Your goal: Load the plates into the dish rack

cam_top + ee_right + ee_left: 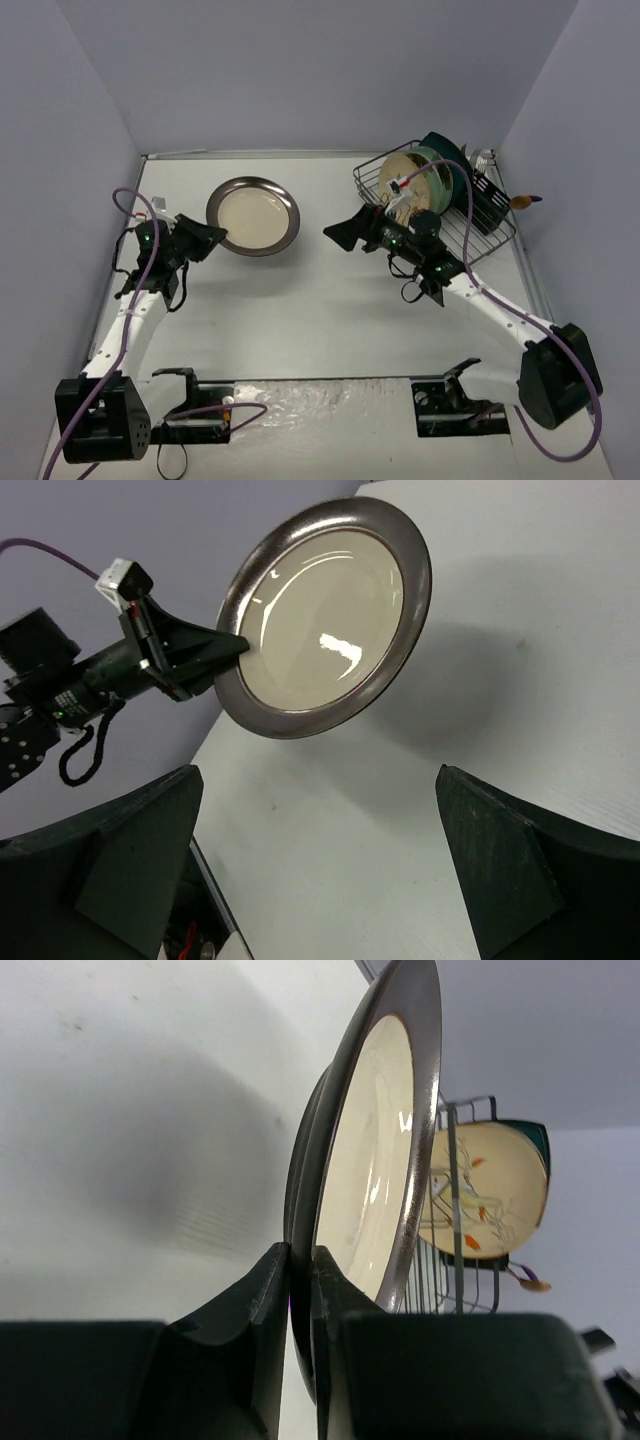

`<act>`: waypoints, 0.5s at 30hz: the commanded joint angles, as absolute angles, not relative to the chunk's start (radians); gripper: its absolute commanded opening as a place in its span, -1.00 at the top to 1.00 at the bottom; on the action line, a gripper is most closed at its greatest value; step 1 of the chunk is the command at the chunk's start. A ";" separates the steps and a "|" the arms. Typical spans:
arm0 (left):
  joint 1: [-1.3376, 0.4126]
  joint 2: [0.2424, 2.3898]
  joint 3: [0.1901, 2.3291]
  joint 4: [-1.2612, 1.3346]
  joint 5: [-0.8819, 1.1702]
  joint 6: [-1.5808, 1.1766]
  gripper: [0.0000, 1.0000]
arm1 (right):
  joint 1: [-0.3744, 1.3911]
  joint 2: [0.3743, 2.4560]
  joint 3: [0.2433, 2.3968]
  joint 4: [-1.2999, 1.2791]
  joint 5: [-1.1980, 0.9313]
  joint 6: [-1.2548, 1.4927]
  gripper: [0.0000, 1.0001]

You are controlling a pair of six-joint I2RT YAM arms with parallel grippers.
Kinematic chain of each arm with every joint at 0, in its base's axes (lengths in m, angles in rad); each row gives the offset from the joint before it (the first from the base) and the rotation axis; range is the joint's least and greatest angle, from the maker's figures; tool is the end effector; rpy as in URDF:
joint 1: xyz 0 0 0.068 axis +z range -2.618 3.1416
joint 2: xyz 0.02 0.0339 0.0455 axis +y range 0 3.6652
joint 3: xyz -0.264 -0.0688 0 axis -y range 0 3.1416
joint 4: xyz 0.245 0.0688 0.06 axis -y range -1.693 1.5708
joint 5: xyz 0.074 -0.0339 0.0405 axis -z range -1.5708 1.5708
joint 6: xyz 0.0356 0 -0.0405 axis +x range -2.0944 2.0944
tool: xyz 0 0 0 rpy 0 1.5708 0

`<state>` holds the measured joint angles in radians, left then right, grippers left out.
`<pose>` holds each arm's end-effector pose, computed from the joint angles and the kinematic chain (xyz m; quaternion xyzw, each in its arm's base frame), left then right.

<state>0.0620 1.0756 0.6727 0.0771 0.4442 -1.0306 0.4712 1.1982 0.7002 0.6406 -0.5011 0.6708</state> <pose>0.2445 -0.0001 0.2709 -0.3020 0.7439 -0.4232 0.4200 0.2346 0.1387 0.3100 -0.1232 0.6500 0.5323 0.5282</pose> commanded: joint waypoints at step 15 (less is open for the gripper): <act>0.000 0.749 0.661 0.167 0.588 -1.117 1.00 | 0.609 1.487 0.908 0.762 -0.497 0.695 -0.98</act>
<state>0.0140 0.7971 0.5973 -0.0300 0.5275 -1.0528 0.6008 1.4474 0.8325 0.6515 -0.4801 0.6881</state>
